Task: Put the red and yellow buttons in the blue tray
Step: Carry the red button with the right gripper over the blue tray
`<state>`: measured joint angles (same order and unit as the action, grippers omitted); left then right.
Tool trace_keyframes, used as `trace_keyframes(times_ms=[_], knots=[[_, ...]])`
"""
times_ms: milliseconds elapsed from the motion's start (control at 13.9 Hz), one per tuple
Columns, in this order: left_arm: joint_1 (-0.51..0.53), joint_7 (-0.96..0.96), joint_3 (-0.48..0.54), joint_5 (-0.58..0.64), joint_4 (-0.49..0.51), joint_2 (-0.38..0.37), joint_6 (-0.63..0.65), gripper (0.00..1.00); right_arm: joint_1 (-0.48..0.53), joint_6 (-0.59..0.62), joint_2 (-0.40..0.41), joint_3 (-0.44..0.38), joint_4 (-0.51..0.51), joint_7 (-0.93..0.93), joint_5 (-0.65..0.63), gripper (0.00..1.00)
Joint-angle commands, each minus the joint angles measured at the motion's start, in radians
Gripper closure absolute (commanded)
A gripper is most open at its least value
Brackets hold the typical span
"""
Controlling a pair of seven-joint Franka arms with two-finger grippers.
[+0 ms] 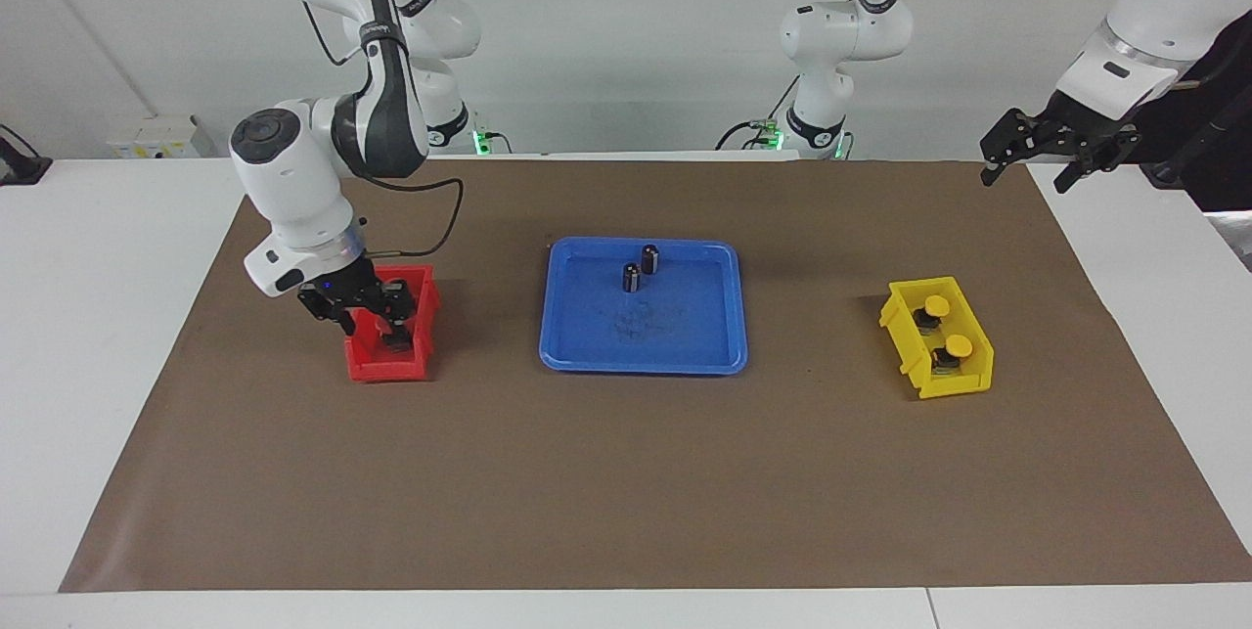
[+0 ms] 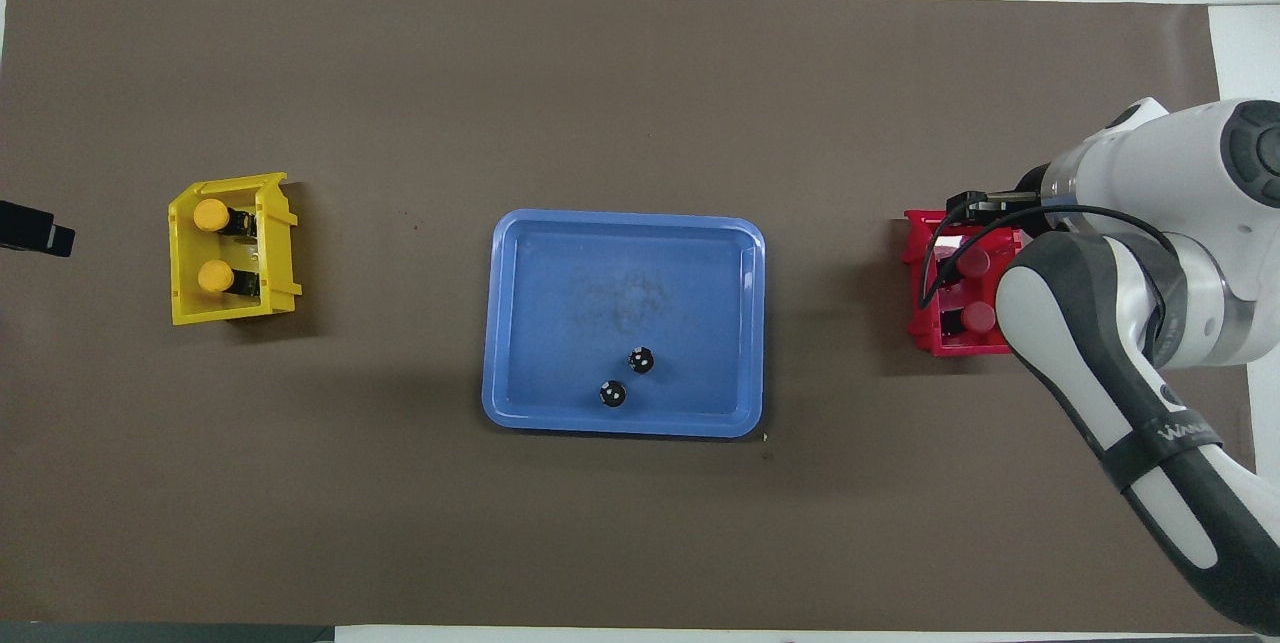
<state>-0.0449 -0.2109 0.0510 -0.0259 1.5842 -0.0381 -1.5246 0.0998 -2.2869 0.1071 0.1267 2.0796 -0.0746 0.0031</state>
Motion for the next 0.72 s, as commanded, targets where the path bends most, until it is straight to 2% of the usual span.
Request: trace_keyframes(times_ms=[0, 432, 648], knots=[[-0.01, 0.001, 0.007, 0.014, 0.022, -0.02, 0.004, 0.0, 0.011, -0.058, -0.056, 0.008, 0.092, 0.01, 0.018, 0.29], [-0.009, -0.001, 0.009, 0.014, 0.023, -0.02, 0.004, 0.0, 0.017, -0.068, -0.056, 0.007, 0.108, 0.056, 0.018, 0.3], [-0.009, 0.001, 0.009, 0.014, 0.022, -0.02, 0.004, 0.0, 0.017, -0.109, -0.063, 0.007, 0.151, 0.058, 0.018, 0.3]])
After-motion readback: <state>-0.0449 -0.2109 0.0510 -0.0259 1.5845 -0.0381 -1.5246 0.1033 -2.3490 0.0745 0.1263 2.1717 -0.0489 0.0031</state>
